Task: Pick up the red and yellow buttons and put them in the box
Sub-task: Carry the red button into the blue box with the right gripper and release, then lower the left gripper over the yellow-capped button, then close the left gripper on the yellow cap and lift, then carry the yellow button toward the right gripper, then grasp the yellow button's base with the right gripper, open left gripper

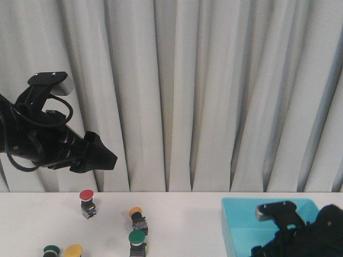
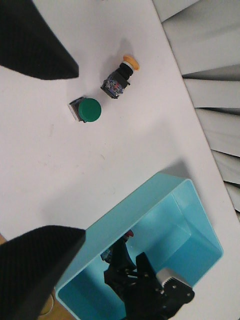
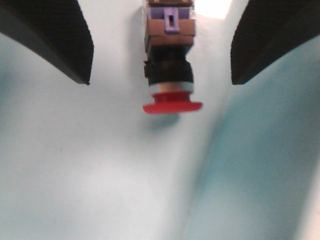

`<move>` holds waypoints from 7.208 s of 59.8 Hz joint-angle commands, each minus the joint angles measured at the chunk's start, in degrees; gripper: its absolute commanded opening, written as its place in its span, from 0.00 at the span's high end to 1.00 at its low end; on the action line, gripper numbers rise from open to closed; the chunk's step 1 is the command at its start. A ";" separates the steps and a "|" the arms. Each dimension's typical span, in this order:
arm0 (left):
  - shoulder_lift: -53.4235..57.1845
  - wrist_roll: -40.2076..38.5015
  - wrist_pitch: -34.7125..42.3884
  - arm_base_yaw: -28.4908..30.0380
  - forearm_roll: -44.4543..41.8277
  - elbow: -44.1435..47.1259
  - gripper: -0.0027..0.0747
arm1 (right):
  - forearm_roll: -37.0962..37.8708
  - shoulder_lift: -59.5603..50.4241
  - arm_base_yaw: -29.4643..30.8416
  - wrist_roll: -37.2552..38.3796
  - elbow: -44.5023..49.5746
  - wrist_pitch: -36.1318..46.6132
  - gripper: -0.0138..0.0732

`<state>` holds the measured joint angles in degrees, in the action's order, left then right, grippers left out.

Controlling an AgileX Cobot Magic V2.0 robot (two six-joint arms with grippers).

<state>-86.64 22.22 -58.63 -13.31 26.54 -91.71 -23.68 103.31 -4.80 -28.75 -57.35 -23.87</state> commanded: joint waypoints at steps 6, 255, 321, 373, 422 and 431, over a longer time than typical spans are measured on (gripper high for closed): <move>2.11 -7.35 -0.08 0.03 -7.24 -1.36 0.22 | -0.57 -9.83 0.18 -0.01 -5.50 -1.99 0.20; -8.90 -7.57 -3.98 -3.85 15.20 -15.93 0.97 | -9.22 -29.72 -25.55 -41.81 -9.70 6.44 0.20; -4.62 -16.97 -2.26 -9.89 19.04 -15.93 0.96 | -7.75 -28.40 -27.17 -38.62 -9.62 13.79 0.20; -4.62 -16.40 -3.92 -12.10 22.02 -15.93 0.96 | -7.88 -28.40 -27.17 -38.32 -9.62 13.68 0.84; -4.32 -17.02 1.03 -12.10 20.82 -15.93 0.44 | -7.88 -28.40 -27.17 -38.32 -9.62 14.42 0.84; -4.32 -16.74 0.83 -12.10 23.61 -15.93 0.30 | -7.88 -28.40 -27.17 -38.32 -9.62 15.39 0.84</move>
<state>-93.71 5.59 -60.66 -25.11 45.24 -105.87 -31.21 76.55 -31.88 -67.07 -65.19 -12.66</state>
